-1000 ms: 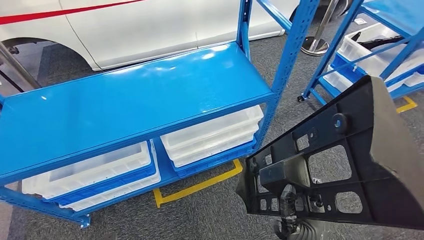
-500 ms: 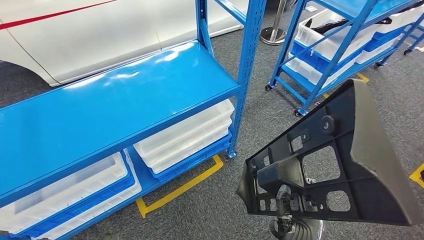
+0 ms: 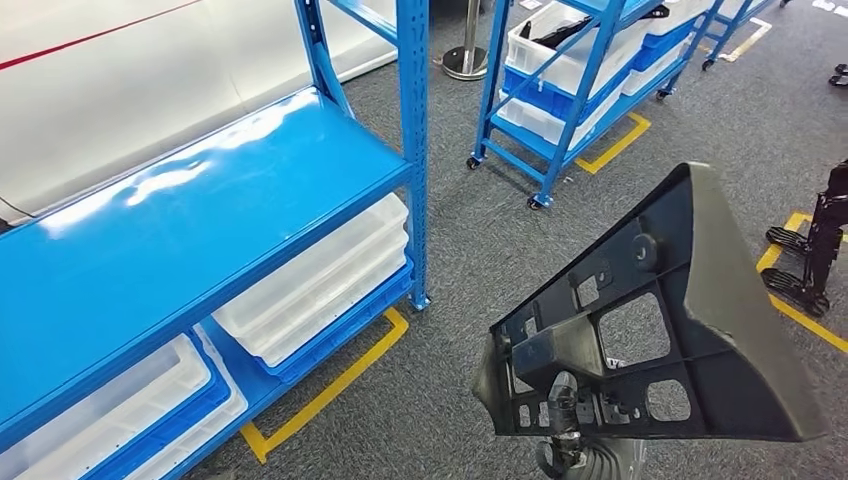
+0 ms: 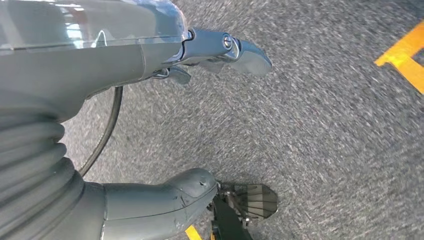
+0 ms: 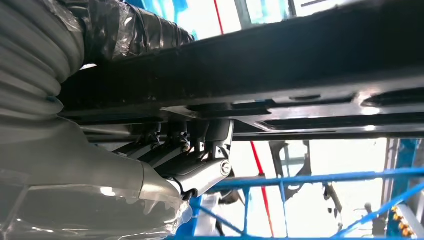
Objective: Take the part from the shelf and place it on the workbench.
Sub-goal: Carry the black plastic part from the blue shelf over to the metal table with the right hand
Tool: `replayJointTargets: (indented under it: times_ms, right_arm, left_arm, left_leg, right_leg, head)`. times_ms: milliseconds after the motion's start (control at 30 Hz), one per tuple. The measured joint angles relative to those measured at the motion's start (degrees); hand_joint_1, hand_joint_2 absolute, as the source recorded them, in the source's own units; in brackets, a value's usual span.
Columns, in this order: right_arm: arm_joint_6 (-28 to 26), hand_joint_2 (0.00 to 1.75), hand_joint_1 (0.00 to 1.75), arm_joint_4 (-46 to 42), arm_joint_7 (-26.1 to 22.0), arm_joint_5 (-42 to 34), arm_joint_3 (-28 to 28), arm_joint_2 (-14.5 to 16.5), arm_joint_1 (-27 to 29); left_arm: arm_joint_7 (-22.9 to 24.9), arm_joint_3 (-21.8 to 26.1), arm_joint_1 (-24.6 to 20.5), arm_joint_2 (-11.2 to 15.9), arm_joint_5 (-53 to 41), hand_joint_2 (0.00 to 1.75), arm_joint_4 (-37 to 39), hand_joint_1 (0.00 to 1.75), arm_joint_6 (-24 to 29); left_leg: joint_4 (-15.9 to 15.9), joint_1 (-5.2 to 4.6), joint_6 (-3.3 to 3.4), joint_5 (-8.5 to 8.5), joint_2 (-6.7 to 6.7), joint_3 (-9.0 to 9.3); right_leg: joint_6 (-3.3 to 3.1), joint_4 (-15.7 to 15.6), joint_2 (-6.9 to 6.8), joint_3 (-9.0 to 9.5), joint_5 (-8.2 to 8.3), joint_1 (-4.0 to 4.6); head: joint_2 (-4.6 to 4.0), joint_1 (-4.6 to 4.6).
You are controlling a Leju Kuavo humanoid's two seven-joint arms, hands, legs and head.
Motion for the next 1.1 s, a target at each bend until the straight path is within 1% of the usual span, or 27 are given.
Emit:
replayJointTargets:
  times_ms: [33,100,167,200,233,267,300,333,367,433,467,500,533,567,600,667,700,733,767,800,833,900,933,967,1033,1067,1100]
  right_arm:
    - [0.0,1.75,1.75,0.01,-0.01,0.0,-0.01,0.01,0.07]
    - [0.02,1.75,1.75,0.03,-0.03,0.0,-0.04,0.03,0.04]
    - [0.08,1.75,1.75,0.07,-0.03,0.01,-0.07,0.07,-0.07]
    - [0.1,1.75,1.75,0.1,-0.02,0.02,-0.07,0.09,-0.08]
    - [0.11,1.75,1.75,0.13,-0.02,0.02,-0.08,0.09,-0.05]
    - [0.11,1.75,1.75,0.15,-0.02,0.01,-0.08,0.09,-0.03]
    - [0.11,1.75,1.75,0.17,-0.02,0.01,-0.08,0.09,-0.01]
    - [0.11,1.75,1.75,0.18,-0.02,0.0,-0.09,0.09,-0.01]
    - [0.11,1.75,1.75,0.2,-0.02,0.0,-0.09,0.09,-0.04]
    - [0.11,1.75,1.75,0.26,-0.02,0.0,-0.1,0.09,-0.11]
    - [0.11,1.75,1.75,0.31,-0.02,0.0,-0.1,0.09,-0.1]
    - [0.11,1.75,1.75,0.35,-0.01,0.0,-0.11,0.09,-0.05]
    - [0.11,1.75,1.75,0.44,-0.01,0.0,-0.11,0.09,0.04]
    - [0.11,1.75,1.75,0.54,-0.01,0.0,-0.11,0.09,0.08]
    - [0.12,1.75,1.75,0.64,-0.01,0.0,-0.11,0.09,0.03]
    - [0.14,1.75,1.75,0.97,-0.01,0.0,-0.11,0.08,-0.2]
    - [0.15,1.75,1.75,1.2,-0.01,-0.01,-0.11,0.08,-0.29]
    - [0.15,1.75,1.75,1.46,-0.01,-0.04,-0.11,0.08,-0.31]
    - [0.15,1.75,1.75,1.73,0.0,-0.07,-0.12,0.07,-0.3]
    - [0.15,1.75,1.75,1.99,0.01,-0.09,-0.13,0.08,-0.3]
    - [0.15,1.75,1.75,2.21,0.01,-0.11,-0.13,0.08,-0.31]
    - [0.15,1.75,1.75,2.54,0.02,-0.11,-0.13,0.09,-0.43]
    - [0.15,1.75,1.75,2.64,0.01,-0.11,-0.13,0.09,-0.5]
    - [0.15,1.75,1.75,2.73,0.01,-0.11,-0.13,0.09,-0.56]
    - [0.14,1.75,1.75,2.88,0.0,-0.11,-0.13,0.11,-0.56]
    - [0.13,1.75,1.75,2.93,-0.02,-0.11,-0.13,0.13,-0.55]
    - [0.13,1.75,1.75,2.99,-0.03,-0.11,-0.14,0.16,-0.62]
  left_arm:
    - [0.0,0.02,-0.13,0.01,0.0,1.75,0.0,0.0,0.0]
    - [-0.03,0.05,-0.23,0.03,0.0,1.75,0.0,0.0,0.0]
    - [-0.04,0.09,-0.03,0.03,-0.01,1.75,0.0,0.0,0.0]
    - [-0.03,0.1,0.12,0.03,-0.01,1.75,0.0,0.0,0.0]
    - [-0.01,0.11,0.25,0.03,-0.01,1.75,0.0,0.0,0.0]
    - [0.0,0.14,0.33,0.04,0.0,1.75,0.0,0.0,0.0]
    - [0.01,0.15,0.34,0.05,0.0,1.75,0.0,0.0,0.0]
    - [0.0,0.17,0.34,0.05,-0.01,1.75,0.0,0.0,0.0]
    - [-0.01,0.2,0.33,0.06,-0.01,1.75,0.0,0.0,-0.01]
    - [-0.04,0.25,0.35,0.05,-0.07,1.75,0.0,0.0,-0.02]
    - [-0.06,0.27,0.34,0.05,-0.1,1.75,0.0,0.0,-0.02]
    - [-0.07,0.3,0.32,0.04,-0.13,1.75,0.0,0.0,-0.02]
    - [-0.08,0.32,0.27,0.01,-0.15,1.75,0.0,0.0,-0.03]
    - [-0.1,0.35,0.23,-0.02,-0.15,1.75,0.0,0.0,-0.03]
    - [-0.11,0.4,0.23,-0.05,-0.15,1.75,0.0,0.0,-0.04]
    - [-0.13,0.54,0.35,-0.07,-0.15,1.75,0.0,0.0,-0.06]
    - [-0.12,0.6,0.43,-0.03,-0.14,1.75,0.0,0.0,-0.07]
    - [-0.12,0.63,0.48,0.0,-0.14,1.75,0.0,0.0,-0.07]
    - [-0.11,0.65,0.47,0.03,-0.13,1.75,0.0,0.0,-0.07]
    - [-0.11,0.66,0.42,0.04,-0.13,1.75,0.0,0.0,-0.07]
    - [-0.11,0.66,0.36,0.04,-0.13,1.75,0.0,0.0,-0.07]
    - [-0.11,0.66,0.31,0.04,-0.14,1.75,0.0,0.0,-0.07]
    - [-0.1,0.66,0.29,0.04,-0.15,1.75,0.0,0.0,-0.07]
    - [-0.1,0.66,0.25,0.04,-0.15,1.75,0.0,0.0,-0.07]
    - [-0.09,0.66,0.06,0.05,-0.15,1.75,0.0,0.0,-0.07]
    - [-0.09,0.66,-0.02,0.06,-0.15,1.75,0.0,0.0,-0.07]
    - [-0.09,0.66,-0.06,0.07,-0.15,1.75,0.0,0.0,-0.06]
  left_leg:
    - [0.17,0.09,-0.29,-0.34,-0.12,0.02]
    - [2.79,0.31,-0.79,-2.45,-2.72,-0.98]
    - [9.76,0.46,-1.02,-6.2,-5.92,-4.13]
    - [13.51,0.47,-1.07,-7.58,-6.51,-5.92]
    - [15.93,0.48,-1.1,-7.99,-6.73,-7.14]
    - [16.24,0.48,-1.07,-7.21,-6.83,-7.44]
    - [14.32,0.49,-0.98,-5.38,-7.07,-6.73]
    - [10.67,0.53,-0.83,-2.97,-7.9,-5.25]
    - [6.95,0.57,-0.63,-1.11,-9.39,-3.75]
    - [1.82,0.64,-0.27,0.45,-11.76,-1.75]
    - [1.18,0.59,-0.12,0.25,-12.05,-1.53]
    - [0.82,0.57,0.08,0.26,-11.49,-1.4]
    - [0.64,0.65,0.4,0.49,-10.74,-1.31]
    - [0.34,0.77,0.78,0.73,-9.99,-1.22]
    - [0.03,0.85,1.18,0.95,-9.14,-1.14]
    - [-0.19,0.73,1.67,1.06,-7.44,-1.09]
    - [-0.17,0.6,1.77,1.0,-6.54,-1.1]
    - [-0.15,0.52,1.79,0.93,-5.65,-1.09]
    - [-0.14,0.47,1.77,0.83,-4.79,-1.04]
    - [-0.13,0.45,1.69,0.71,-3.99,-0.92]
    - [-0.12,0.44,1.56,0.55,-3.26,-0.72]
    - [-0.05,0.31,1.16,0.16,-2.09,-0.32]
    - [0.0,0.2,0.89,-0.01,-1.57,-0.17]
    - [0.0,0.1,0.63,-0.13,-1.01,-0.08]
    - [-0.04,0.02,0.08,-0.4,-0.09,0.06]
    - [0.38,0.12,-0.17,-0.93,-0.73,-0.02]
    - [1.77,0.23,-0.37,-2.01,-2.05,-0.54]
  right_leg:
    - [-0.28,-0.19,0.63,-0.04,0.15,-0.07]
    - [-0.98,-0.66,1.83,-0.05,0.55,-0.44]
    - [-1.4,-0.77,3.09,-0.17,0.76,-0.55]
    - [-1.51,-0.73,3.87,-0.26,0.81,-0.52]
    - [-1.56,-0.67,4.71,-0.29,0.84,-0.49]
    - [-1.57,-0.57,5.58,-0.29,0.86,-0.47]
    - [-1.56,-0.45,6.42,-0.25,0.85,-0.48]
    - [-1.52,-0.3,7.21,-0.22,0.82,-0.52]
    - [-1.39,-0.08,7.95,-0.28,0.79,-0.48]
    - [-0.84,0.3,9.39,-0.81,0.92,-0.52]
    - [-0.44,0.32,10.09,-1.13,1.11,-0.58]
    - [-0.02,0.24,10.82,-1.4,1.37,-0.69]
    - [0.32,0.27,10.89,-1.57,1.44,-0.7]
    - [0.61,0.85,9.91,-1.9,1.01,-0.58]
    - [0.86,2.38,8.35,-2.61,-0.04,-0.44]
    - [1.26,8.47,4.85,-5.39,-3.57,-0.43]
    - [1.44,12.0,4.15,-7.02,-5.13,-0.61]
    - [1.58,14.49,3.8,-8.14,-5.88,-0.81]
    - [1.68,15.13,3.57,-8.33,-5.59,-0.97]
    - [1.7,13.54,3.28,-7.35,-4.3,-1.07]
    - [1.62,10.11,2.67,-5.36,-2.42,-1.11]
    - [1.12,2.84,0.22,-1.35,-0.07,-0.67]
    - [0.8,0.81,-0.66,-0.34,0.25,-0.36]
    - [0.51,0.08,-1.03,-0.11,0.04,-0.02]
    - [-0.08,-0.18,0.1,-0.32,0.19,0.08]
    - [-0.41,-0.39,0.73,-0.3,0.33,-0.05]
    - [-0.79,-0.63,1.34,-0.25,0.49,-0.24]
  head:
    - [0.0,0.01]
    - [0.0,-0.01]
    - [0.0,-0.02]
    - [0.0,-0.01]
    - [0.0,-0.01]
    - [0.0,-0.01]
    - [0.0,-0.01]
    - [0.0,-0.01]
    - [0.0,-0.01]
    - [0.0,0.0]
    - [0.0,-0.01]
    - [0.0,0.0]
    - [0.0,0.0]
    - [0.0,0.07]
    - [0.0,0.13]
    - [0.0,0.25]
    - [0.0,0.23]
    - [0.0,0.24]
    - [0.0,0.24]
    - [0.0,0.23]
    - [0.0,0.24]
    - [0.0,0.24]
    - [0.0,0.23]
    - [0.0,0.22]
    - [0.0,0.2]
    - [0.0,0.2]
    - [0.0,0.2]
